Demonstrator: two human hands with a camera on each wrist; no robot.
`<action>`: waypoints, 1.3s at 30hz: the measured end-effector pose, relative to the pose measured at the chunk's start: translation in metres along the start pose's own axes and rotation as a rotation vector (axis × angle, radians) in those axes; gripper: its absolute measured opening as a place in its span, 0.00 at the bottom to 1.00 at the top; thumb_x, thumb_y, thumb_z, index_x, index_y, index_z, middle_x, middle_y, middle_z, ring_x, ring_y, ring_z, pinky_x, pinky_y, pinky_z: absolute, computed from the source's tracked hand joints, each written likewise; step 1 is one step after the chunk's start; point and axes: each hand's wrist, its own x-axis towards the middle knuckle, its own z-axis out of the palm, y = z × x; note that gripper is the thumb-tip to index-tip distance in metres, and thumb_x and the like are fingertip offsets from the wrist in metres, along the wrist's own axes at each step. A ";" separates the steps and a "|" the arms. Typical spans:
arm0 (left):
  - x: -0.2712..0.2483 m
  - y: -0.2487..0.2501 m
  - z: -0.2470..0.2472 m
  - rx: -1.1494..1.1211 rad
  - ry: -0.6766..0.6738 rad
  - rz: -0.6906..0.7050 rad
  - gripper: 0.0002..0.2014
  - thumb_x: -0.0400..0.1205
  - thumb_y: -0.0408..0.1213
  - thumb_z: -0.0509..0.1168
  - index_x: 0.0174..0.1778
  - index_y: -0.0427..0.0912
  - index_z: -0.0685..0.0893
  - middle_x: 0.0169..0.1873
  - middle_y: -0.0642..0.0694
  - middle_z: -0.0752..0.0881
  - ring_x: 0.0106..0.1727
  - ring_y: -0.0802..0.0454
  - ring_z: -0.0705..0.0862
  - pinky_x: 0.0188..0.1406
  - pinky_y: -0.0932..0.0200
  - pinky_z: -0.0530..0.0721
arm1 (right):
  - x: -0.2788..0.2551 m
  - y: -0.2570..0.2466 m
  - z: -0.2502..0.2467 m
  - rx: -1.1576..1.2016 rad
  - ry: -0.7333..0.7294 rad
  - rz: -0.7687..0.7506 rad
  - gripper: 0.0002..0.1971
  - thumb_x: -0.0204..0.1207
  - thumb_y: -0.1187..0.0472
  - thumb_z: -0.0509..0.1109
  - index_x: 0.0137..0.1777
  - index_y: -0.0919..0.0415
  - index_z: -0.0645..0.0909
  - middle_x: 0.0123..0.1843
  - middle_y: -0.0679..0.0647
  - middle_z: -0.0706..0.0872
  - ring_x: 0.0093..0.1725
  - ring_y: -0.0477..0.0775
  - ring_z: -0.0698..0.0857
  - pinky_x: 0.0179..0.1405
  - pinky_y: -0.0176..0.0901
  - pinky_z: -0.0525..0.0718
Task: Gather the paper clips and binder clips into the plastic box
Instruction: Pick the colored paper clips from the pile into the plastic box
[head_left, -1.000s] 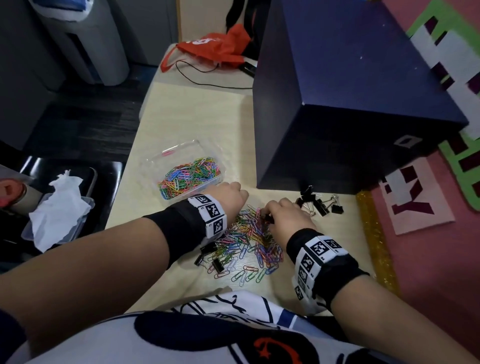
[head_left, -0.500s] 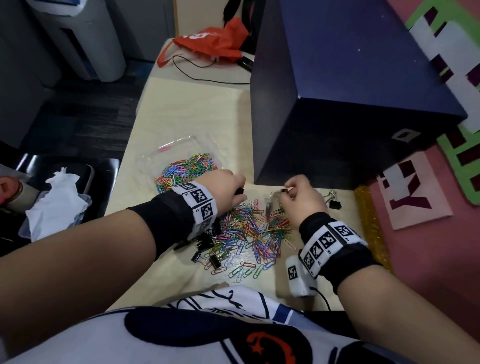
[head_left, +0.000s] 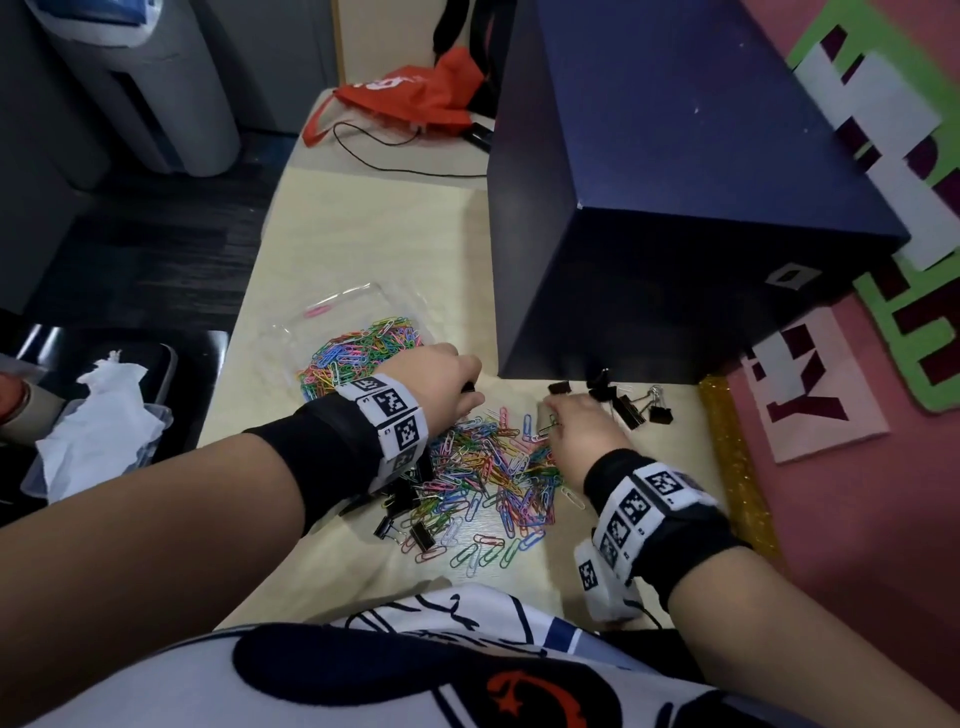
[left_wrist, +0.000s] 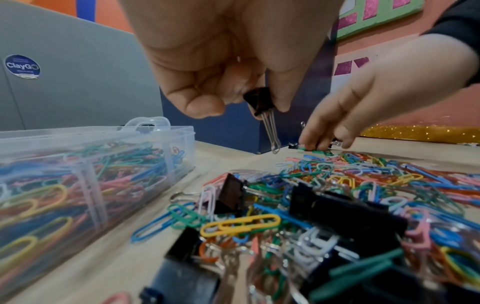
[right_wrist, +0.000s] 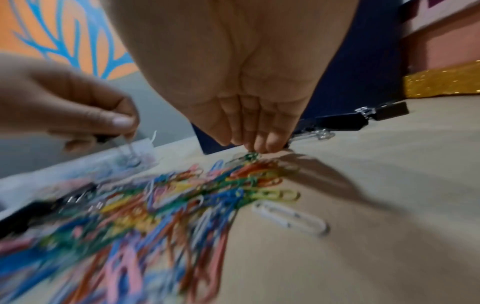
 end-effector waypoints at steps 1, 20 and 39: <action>0.000 0.000 0.000 0.001 0.003 0.000 0.16 0.85 0.52 0.57 0.57 0.42 0.79 0.51 0.41 0.81 0.53 0.39 0.82 0.50 0.47 0.83 | -0.003 -0.003 0.004 -0.032 -0.035 -0.012 0.26 0.77 0.72 0.58 0.74 0.54 0.71 0.74 0.56 0.70 0.73 0.57 0.71 0.73 0.46 0.71; -0.002 0.021 0.001 -0.176 -0.033 0.087 0.21 0.81 0.40 0.64 0.70 0.49 0.71 0.58 0.47 0.84 0.58 0.45 0.83 0.58 0.52 0.81 | -0.014 -0.004 0.000 0.040 0.208 -0.127 0.15 0.84 0.52 0.58 0.59 0.54 0.85 0.56 0.55 0.85 0.54 0.58 0.83 0.53 0.45 0.81; -0.026 0.001 -0.007 0.353 -0.520 -0.006 0.31 0.72 0.56 0.73 0.65 0.45 0.73 0.56 0.45 0.83 0.58 0.43 0.83 0.43 0.52 0.78 | -0.022 -0.024 -0.004 -0.212 -0.213 0.134 0.18 0.82 0.69 0.56 0.70 0.66 0.73 0.70 0.61 0.73 0.69 0.61 0.74 0.68 0.48 0.77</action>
